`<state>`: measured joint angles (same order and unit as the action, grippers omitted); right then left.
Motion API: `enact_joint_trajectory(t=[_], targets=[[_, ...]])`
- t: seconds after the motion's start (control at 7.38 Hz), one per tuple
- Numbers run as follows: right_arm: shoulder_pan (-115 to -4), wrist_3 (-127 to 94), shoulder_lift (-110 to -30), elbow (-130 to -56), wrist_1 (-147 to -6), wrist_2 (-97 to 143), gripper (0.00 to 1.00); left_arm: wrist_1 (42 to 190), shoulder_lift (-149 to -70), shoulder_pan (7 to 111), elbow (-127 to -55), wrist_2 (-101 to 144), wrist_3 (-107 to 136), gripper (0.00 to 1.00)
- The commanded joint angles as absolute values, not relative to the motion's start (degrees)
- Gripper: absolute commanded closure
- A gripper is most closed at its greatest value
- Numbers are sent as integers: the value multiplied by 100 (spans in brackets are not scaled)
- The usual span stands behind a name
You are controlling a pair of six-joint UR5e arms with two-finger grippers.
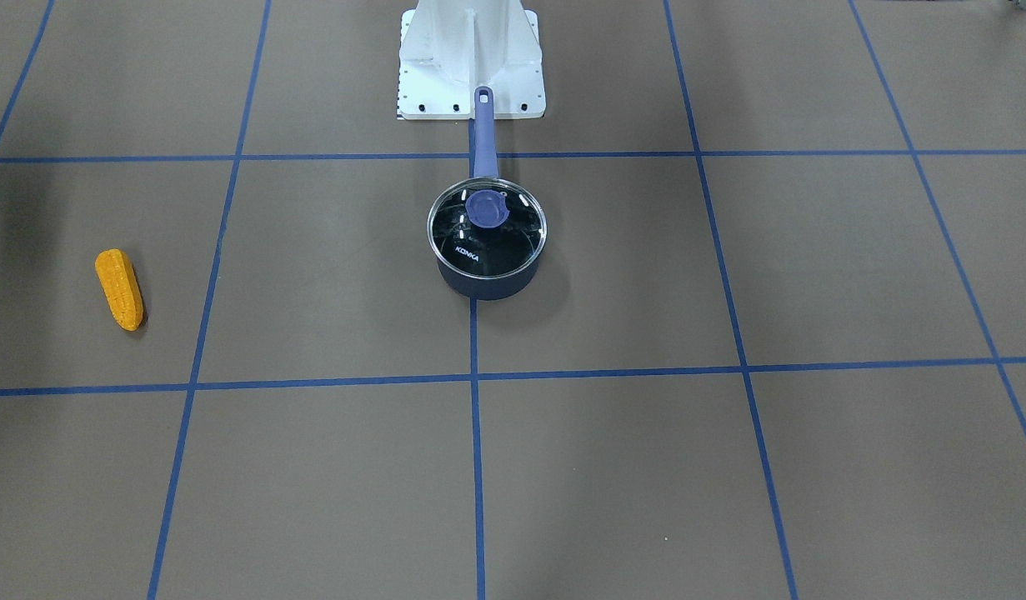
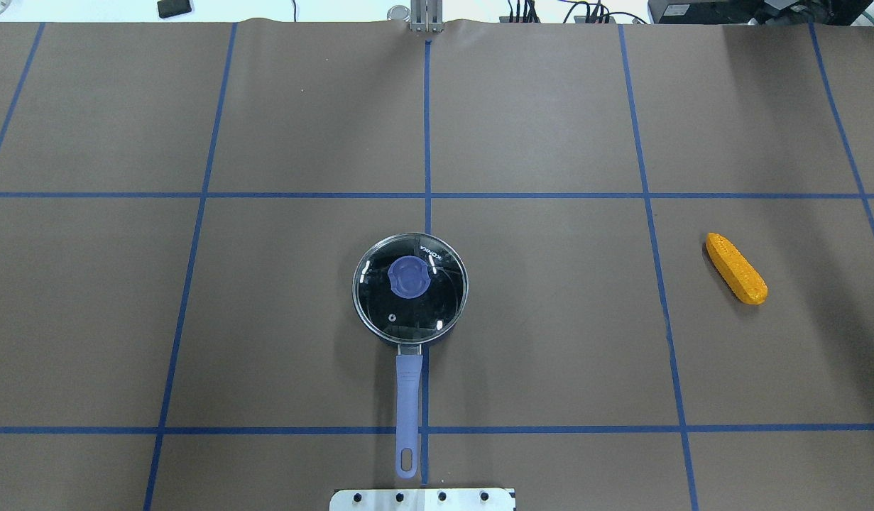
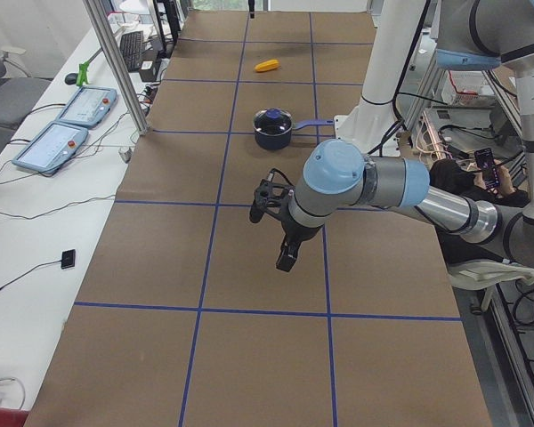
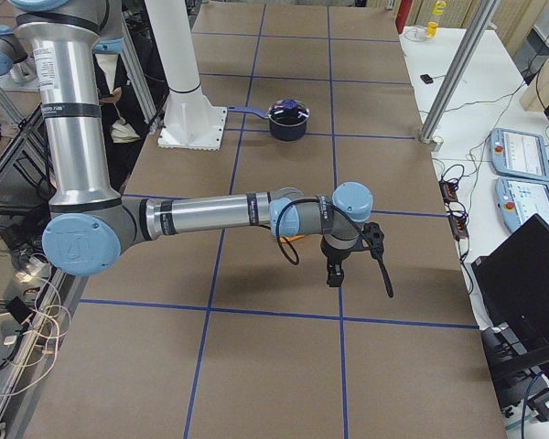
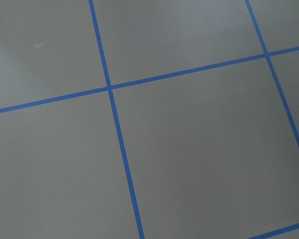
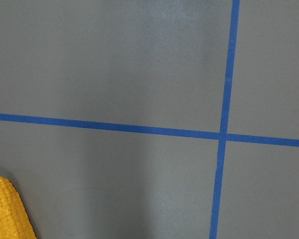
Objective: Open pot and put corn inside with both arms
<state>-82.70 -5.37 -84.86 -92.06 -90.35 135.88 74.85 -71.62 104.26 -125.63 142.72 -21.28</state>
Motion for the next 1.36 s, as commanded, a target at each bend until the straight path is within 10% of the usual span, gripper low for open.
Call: enact_joint_trajectory(t=[0.0, 1.22], targets=[[-8271, -536, -8490, -9202, -9035, 13605, 0, 7479, -7163, 10424, -12560, 14273, -2127, 2], [-6902, -1053, -8517, -9369, -7744, 13835, 0, 7365, -7873, 8952, -13717, 14265, 1205, 2]])
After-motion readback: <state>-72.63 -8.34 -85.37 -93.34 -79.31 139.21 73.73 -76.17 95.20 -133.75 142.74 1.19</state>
